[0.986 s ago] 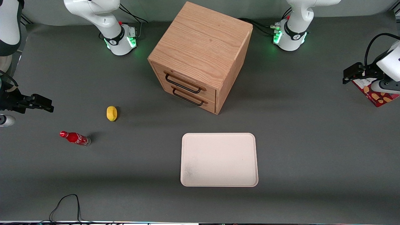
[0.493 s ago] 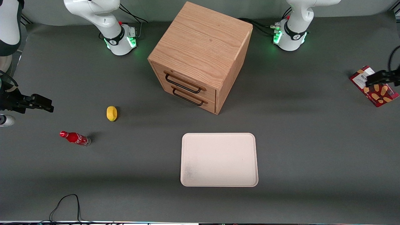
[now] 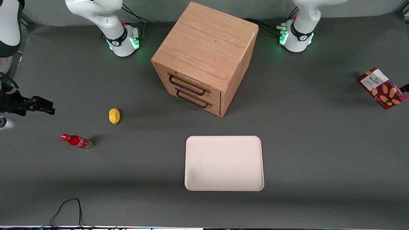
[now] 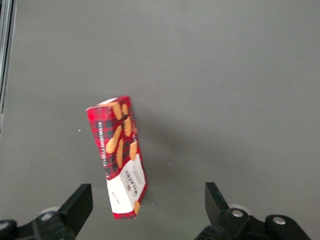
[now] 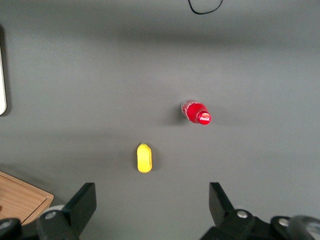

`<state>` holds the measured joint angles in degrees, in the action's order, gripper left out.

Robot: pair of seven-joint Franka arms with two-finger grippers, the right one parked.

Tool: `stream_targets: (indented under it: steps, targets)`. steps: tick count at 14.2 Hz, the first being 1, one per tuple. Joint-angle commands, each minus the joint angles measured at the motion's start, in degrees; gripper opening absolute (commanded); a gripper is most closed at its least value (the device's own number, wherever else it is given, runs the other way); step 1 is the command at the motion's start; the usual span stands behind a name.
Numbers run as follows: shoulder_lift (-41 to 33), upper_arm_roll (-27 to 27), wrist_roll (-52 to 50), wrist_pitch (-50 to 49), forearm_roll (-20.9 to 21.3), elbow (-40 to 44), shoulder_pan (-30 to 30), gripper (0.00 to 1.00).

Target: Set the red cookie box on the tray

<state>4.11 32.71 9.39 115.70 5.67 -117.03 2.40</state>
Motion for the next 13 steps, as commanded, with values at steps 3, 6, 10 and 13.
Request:
stream_targets:
  steps: [3,6,10,13]
  targets:
    - [5.1,-0.1,0.4,13.6,0.4,-7.0,5.5,0.99]
    - [9.7,0.2,3.0,19.9,-0.7,-9.9,8.8,0.99]
    - [13.8,0.1,4.4,19.9,-4.0,-10.1,10.2,0.52]
    - [14.2,0.1,5.7,18.9,-4.2,-10.1,9.9,0.0]
